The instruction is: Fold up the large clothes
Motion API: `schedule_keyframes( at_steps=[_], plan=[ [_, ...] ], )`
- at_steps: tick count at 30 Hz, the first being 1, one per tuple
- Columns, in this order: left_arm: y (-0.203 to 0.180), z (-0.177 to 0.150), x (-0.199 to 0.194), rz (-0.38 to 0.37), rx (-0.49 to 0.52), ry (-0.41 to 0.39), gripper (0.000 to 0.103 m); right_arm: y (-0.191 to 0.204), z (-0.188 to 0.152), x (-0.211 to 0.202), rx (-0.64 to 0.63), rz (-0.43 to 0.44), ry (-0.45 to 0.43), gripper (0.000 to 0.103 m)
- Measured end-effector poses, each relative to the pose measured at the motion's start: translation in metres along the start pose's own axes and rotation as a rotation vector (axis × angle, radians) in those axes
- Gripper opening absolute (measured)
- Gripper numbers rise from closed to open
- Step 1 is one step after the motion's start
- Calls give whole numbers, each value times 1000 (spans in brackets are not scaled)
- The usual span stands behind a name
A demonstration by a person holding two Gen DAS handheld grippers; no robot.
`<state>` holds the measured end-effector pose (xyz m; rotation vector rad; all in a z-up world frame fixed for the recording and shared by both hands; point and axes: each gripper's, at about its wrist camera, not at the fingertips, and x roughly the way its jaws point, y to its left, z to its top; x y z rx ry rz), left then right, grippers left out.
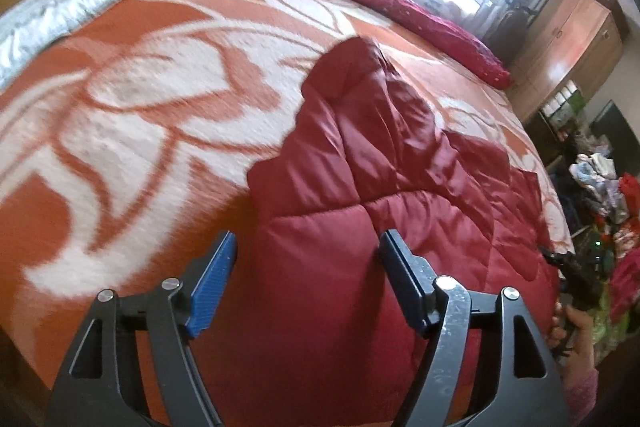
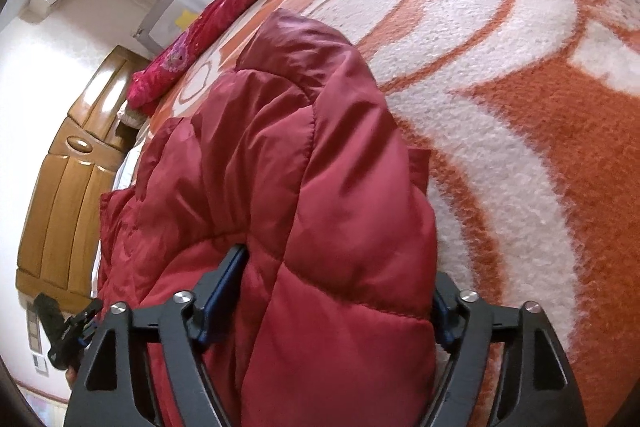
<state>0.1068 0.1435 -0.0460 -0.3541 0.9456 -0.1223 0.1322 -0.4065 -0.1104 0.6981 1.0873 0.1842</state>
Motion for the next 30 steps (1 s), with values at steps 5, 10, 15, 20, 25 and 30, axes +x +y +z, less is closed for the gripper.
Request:
schedule_keyframes(
  at_steps=[5, 10, 15, 20, 25, 30],
  plan=[
    [-4, 3, -16, -43, 7, -16, 74, 5, 0, -15, 0, -41, -40, 85],
    [-33, 5, -20, -91, 72, -24, 74, 14, -2, -43, -13, -96, -133, 85],
    [-72, -6, -16, -139, 179, -5, 74, 29, -5, -72, -54, -125, -239, 85],
    [-102, -22, -3, -168, 242, 42, 74, 72, -18, -71, -222, -110, -226, 85],
    [-121, -30, 13, -118, 311, 70, 74, 114, -36, -32, -395, -98, -117, 83],
    [-116, -23, 38, -49, 314, 113, 74, 130, -39, 15, -506, -198, -56, 82]
  ],
)
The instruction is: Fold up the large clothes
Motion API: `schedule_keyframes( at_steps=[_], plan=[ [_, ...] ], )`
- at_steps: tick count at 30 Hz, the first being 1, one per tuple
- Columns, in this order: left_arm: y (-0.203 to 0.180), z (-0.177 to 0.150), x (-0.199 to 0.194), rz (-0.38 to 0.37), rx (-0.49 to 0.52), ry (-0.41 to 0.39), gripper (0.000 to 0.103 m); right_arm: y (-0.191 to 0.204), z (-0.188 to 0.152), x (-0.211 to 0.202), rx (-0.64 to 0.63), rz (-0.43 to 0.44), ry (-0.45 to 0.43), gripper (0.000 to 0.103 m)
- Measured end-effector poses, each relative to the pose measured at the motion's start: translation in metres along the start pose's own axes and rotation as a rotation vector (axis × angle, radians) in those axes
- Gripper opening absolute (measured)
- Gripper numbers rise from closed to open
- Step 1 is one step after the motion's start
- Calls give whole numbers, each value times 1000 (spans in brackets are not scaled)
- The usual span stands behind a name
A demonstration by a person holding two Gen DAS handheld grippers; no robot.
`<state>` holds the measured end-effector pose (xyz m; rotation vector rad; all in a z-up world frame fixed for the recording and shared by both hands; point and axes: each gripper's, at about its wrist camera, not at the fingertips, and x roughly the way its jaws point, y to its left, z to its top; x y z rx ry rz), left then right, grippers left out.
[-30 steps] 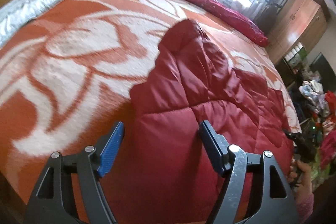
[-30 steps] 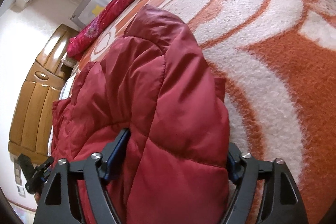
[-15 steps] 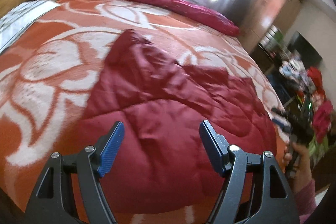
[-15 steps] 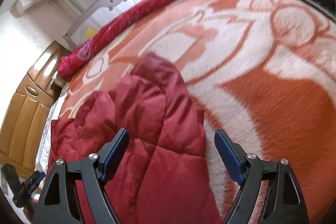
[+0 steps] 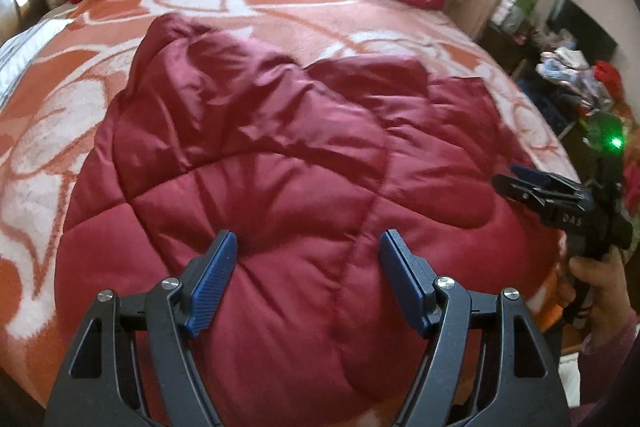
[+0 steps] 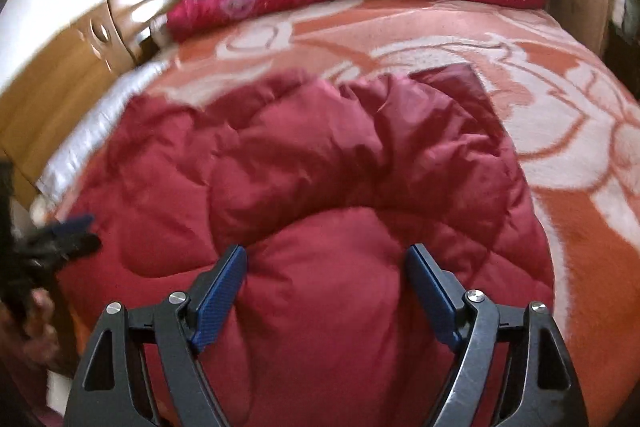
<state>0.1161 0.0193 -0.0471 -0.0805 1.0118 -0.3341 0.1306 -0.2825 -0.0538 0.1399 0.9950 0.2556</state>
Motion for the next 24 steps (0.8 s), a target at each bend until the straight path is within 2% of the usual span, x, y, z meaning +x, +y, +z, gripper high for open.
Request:
schedule_keyframes(
  at_steps=[7, 11, 13, 18, 22, 24],
  plan=[
    [28, 28, 28, 18, -108, 54, 74, -18, 29, 30, 49, -48, 76, 82],
    [36, 57, 46, 61, -164, 100, 74, -32, 44, 41, 85, -99, 91, 82],
    [45, 69, 60, 77, -198, 123, 74, -43, 49, 49, 124, -98, 102, 82],
    [74, 83, 86, 117, -265, 137, 75, -67, 45, 61, 224, -71, 92, 82],
    [99, 81, 96, 101, -347, 141, 75, -83, 39, 61, 304, -60, 68, 82],
    [103, 82, 97, 99, -357, 138, 75, -88, 37, 62, 327, -58, 66, 82]
  ],
)
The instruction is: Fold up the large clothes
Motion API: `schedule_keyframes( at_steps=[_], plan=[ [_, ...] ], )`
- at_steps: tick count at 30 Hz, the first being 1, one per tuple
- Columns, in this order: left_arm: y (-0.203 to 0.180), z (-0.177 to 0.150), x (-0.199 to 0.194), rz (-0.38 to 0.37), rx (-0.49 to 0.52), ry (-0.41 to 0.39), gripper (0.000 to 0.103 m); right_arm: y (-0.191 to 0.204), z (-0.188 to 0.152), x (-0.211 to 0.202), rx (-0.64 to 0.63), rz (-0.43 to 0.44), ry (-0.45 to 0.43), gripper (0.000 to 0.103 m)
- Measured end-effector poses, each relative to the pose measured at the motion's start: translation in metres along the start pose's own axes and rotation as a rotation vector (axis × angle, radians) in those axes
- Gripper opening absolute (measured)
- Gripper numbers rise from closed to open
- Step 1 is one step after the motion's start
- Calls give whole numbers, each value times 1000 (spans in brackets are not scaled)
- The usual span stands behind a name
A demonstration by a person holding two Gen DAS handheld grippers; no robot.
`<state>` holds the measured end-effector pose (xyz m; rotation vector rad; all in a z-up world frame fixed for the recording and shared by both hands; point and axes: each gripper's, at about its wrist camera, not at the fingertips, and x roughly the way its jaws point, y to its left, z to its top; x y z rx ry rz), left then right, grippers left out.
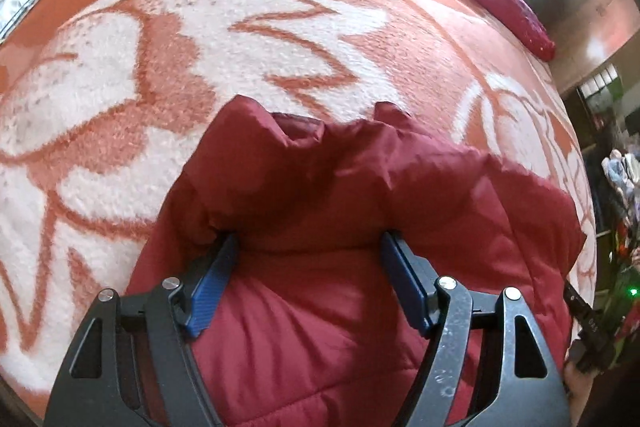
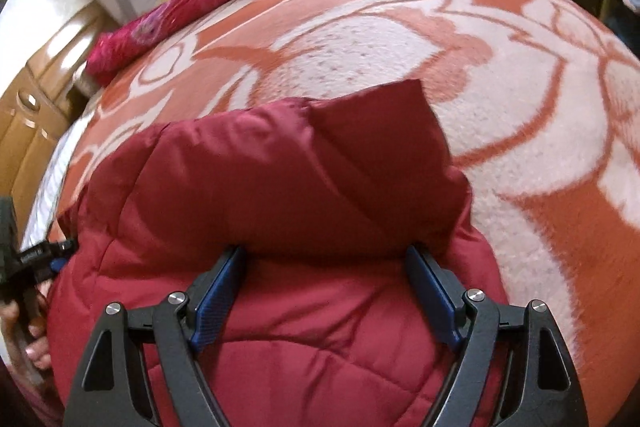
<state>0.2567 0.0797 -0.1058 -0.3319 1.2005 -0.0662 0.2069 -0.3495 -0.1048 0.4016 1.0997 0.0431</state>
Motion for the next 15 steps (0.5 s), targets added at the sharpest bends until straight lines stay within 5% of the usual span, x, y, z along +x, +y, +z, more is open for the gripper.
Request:
schedule_keyframes(
  at_steps=[7, 15],
  plan=[
    [-3, -4, -17, -10, 1, -32, 74, -3, -1, 2, 7, 1, 0, 82],
    [-26, -58, -87, -135, 126, -126, 74, -5, -2, 2, 17, -2, -2, 82]
  ],
)
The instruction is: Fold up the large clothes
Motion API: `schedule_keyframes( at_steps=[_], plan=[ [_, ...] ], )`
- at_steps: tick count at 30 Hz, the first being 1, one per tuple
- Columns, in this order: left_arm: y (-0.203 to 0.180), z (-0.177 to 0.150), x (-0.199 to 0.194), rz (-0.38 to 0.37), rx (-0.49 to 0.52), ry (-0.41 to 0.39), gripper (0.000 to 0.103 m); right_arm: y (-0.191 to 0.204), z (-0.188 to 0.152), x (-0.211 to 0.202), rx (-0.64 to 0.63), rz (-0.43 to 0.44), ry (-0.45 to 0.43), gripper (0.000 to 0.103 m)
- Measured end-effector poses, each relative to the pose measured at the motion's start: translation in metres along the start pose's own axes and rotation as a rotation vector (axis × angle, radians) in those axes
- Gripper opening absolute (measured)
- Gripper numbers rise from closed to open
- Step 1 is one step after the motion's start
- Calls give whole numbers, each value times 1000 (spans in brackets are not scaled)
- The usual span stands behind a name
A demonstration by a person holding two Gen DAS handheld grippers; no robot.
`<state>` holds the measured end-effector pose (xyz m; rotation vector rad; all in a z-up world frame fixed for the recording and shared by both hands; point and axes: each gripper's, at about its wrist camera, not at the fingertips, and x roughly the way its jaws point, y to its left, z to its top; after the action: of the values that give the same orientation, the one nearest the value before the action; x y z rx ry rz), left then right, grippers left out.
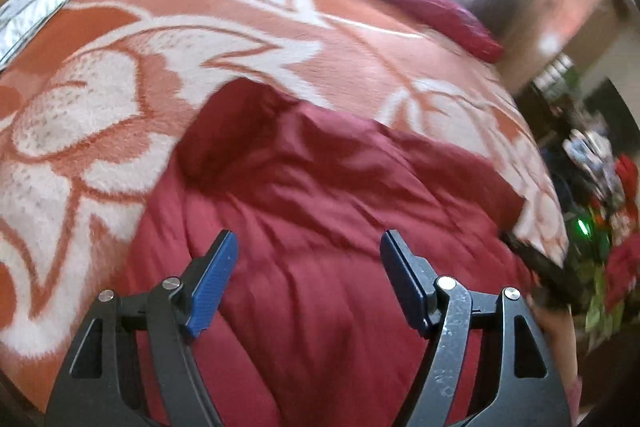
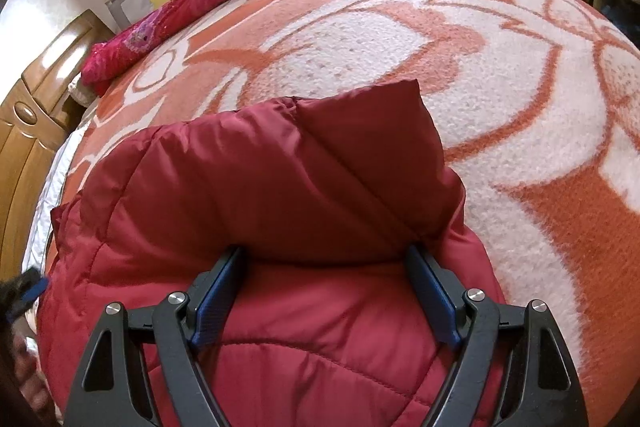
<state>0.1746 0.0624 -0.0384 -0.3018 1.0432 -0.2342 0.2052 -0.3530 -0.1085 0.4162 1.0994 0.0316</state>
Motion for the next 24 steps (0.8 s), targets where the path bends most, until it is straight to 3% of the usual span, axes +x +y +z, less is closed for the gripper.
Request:
schedule_keyframes(
  at_steps=[11, 15, 17, 24],
  plan=[
    [-37, -62, -36, -95, 133, 13, 74, -6, -3, -16, 35, 4, -45, 82],
    [-36, -78, -18, -23, 178, 35, 74, -5, -6, -36, 45, 13, -88, 82],
    [-31, -81, -11, -28, 160, 29, 74, -1, -12, -52, 33, 15, -119, 84],
    [-33, -81, -2, -5, 177, 16, 75, 29, -65, -112, -144, 38, -197, 84]
  ],
)
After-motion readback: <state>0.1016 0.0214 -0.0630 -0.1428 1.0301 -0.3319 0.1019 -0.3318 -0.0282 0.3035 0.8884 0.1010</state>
